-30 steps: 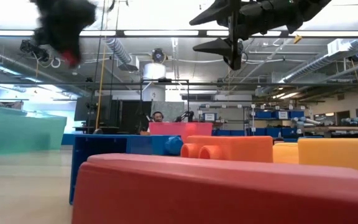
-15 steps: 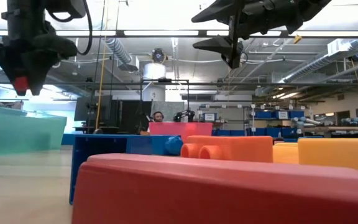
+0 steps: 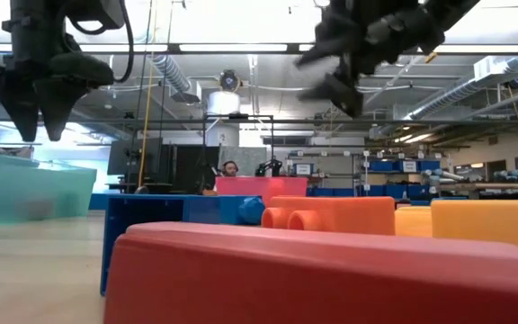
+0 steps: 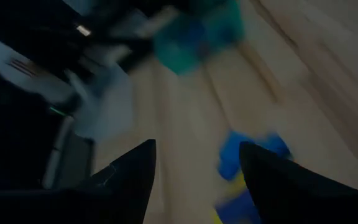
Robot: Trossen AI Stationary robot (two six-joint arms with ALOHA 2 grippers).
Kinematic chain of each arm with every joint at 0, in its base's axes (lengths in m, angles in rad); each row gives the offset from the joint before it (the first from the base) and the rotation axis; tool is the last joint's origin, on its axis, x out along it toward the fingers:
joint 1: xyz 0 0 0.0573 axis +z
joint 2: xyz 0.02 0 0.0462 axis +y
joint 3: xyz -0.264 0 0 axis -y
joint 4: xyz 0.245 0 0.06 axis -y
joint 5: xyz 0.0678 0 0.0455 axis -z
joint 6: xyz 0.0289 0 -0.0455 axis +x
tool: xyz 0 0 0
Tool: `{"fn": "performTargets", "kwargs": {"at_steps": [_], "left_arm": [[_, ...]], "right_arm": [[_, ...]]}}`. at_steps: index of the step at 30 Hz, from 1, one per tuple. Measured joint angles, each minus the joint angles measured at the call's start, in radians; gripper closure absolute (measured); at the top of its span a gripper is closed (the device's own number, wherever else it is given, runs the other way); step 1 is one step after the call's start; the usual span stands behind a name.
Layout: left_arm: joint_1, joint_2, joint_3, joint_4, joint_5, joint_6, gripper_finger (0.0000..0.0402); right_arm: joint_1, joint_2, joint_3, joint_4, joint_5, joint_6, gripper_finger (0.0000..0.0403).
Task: Sort blocks by size
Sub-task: Put the pink rectangle block into the transparent bin
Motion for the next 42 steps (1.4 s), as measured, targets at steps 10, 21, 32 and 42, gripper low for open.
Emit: {"fn": "performTargets", "kwargs": {"at_steps": [10,21,32,42], "left_arm": [[-0.009,0.012,0.057,0.252,-0.003,0.209,0.0183],[-0.169,0.34,0.343,0.432,0.03,0.808,0.0183],[-0.354,0.784,0.821,0.265,0.001,0.997,0.0183],[-0.464,1.118,1.174,0.257,-0.04,0.997,0.0184]], "right_arm": [[0.121,-0.028,0.0,-0.511,0.266,0.027,0.0167],[0.466,-0.042,0.0,-0.725,0.459,0.353,0.0167],[0.667,-0.042,0.0,-0.753,0.533,0.48,0.0167],[0.771,-0.042,0.0,-0.818,0.533,0.451,0.0167]]}}
